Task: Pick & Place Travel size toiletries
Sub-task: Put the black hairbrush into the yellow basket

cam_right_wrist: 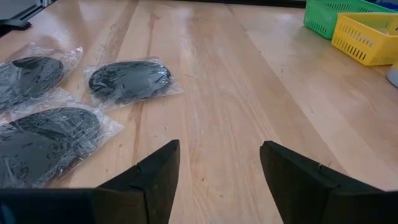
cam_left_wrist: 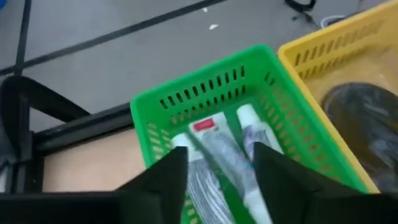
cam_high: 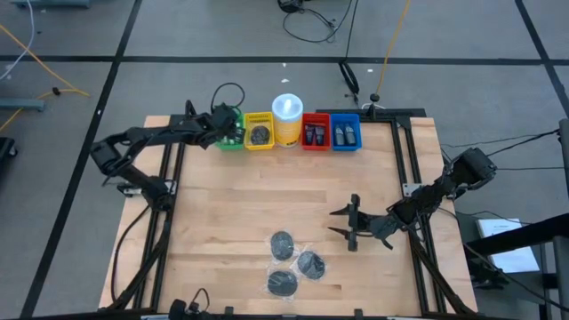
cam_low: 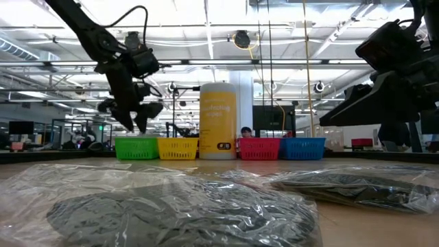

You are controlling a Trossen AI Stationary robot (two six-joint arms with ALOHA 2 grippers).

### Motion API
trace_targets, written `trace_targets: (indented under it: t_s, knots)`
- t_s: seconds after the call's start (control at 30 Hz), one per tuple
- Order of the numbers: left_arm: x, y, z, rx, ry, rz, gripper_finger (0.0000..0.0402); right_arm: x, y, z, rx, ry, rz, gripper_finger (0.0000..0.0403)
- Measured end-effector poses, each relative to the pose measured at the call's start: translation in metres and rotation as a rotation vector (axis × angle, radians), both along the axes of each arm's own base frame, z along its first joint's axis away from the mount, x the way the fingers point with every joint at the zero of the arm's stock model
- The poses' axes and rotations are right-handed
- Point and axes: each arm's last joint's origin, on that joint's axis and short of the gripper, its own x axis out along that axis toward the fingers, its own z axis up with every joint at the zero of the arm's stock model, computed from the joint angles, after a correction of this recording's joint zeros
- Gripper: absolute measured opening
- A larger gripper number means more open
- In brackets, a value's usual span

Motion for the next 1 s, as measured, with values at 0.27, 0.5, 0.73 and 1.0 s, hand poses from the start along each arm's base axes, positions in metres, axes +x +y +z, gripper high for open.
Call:
trace_targets:
  t_s: [0.27, 0.5, 0.73, 1.0]
  knots:
    - [0.027, -0.058, 0.029, 0.069, -0.086, -0.27, 0.0245, -0.001, 0.004, -0.003, 0.045, 0.055, 0.14, 0.0215]
    - [0.063, -0.168, 0.011, 0.141, -0.313, -0.701, 0.0234, 0.0, 0.029, 0.0, 0.12, 0.017, 0.512, 0.0215]
    - [0.063, -0.258, -0.012, 0.218, -0.567, -1.051, 0.0217, 0.014, 0.078, 0.008, 0.027, 0.12, 0.623, 0.0216]
    - [0.086, -0.305, -0.034, 0.244, -0.588, -1.358, 0.0198, 0.042, 0.109, 0.005, -0.131, 0.338, 0.632, 0.0248]
